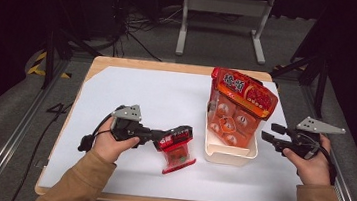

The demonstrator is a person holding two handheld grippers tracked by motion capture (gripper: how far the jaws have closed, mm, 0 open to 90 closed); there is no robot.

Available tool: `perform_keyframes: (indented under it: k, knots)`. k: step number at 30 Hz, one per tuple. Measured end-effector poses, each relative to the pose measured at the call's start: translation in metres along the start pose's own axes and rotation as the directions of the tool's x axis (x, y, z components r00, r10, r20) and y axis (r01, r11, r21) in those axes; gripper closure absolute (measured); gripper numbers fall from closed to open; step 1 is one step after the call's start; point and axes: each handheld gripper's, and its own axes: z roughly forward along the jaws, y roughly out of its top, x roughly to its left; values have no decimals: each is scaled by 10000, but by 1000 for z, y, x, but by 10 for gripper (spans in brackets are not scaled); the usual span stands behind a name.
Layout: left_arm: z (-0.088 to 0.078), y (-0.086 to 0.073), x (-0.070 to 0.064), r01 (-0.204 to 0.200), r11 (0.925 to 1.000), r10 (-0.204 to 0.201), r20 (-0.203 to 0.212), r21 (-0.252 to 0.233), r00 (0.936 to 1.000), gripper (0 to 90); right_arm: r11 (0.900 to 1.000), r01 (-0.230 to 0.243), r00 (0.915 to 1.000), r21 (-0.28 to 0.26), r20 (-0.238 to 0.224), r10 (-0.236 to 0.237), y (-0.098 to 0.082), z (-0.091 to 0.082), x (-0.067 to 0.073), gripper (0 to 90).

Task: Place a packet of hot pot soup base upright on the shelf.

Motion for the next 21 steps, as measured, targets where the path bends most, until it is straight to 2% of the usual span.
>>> perform_keyframes:
  k: [7,13,21]
  knots:
    - [-7,8,-7,-468,9989,468,-23,-85,9989,897,10000,-11,10000,-10,5,11,0,0,0,457]
    - [-12,14,-10,-677,9975,677,-6,-195,9977,897,10000,-53,10000,15,27,53,-2,2,-2,457]
    - [-22,24,-14,-1117,9935,1118,38,-217,9937,897,9999,-102,9999,-70,46,102,-2,2,-4,445]
